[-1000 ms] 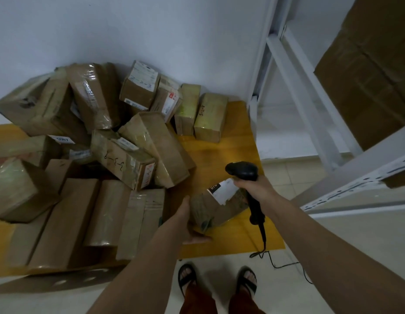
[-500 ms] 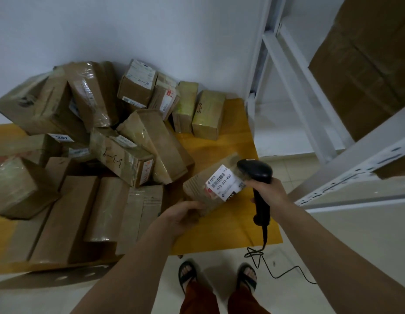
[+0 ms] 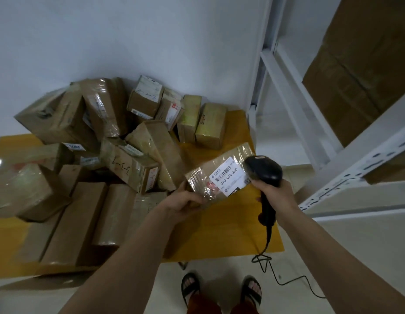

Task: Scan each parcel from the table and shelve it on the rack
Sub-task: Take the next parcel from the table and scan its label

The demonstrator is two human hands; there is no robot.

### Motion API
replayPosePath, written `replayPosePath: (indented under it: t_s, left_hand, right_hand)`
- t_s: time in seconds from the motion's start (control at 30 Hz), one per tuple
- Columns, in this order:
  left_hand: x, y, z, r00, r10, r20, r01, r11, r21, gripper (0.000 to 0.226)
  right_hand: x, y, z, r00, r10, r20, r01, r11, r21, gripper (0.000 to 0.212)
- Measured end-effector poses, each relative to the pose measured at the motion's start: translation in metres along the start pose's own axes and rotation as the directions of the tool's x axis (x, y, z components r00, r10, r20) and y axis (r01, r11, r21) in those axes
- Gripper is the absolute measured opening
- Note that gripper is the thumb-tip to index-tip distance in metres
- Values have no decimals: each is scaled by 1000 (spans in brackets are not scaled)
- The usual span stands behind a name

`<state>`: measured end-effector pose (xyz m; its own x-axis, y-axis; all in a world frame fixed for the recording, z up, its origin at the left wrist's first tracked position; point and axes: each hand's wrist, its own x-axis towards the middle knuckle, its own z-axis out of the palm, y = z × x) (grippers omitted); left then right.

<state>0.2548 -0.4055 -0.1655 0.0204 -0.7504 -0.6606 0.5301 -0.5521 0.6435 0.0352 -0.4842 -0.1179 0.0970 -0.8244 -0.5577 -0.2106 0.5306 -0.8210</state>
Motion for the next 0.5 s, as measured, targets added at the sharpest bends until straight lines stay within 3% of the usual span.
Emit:
replayPosePath:
  t_s: [0.1, 0.27, 0.5]
  left_hand:
    - [-8, 28, -1, 994, 91, 68, -97, 992, 85, 102]
    - [-29, 63, 1, 980, 186, 72, -194, 970, 145, 86]
    - [-48, 109, -7, 945, 321, 58, -326, 924, 198, 79]
  right_hand:
    - [-9, -18, 6, 998, -65, -8, 65, 998, 8, 22]
    - [-23, -47, 18, 984, -178, 5, 178, 984, 8, 22]
    - [-55, -76, 36, 917, -363, 167, 381, 920, -92, 9]
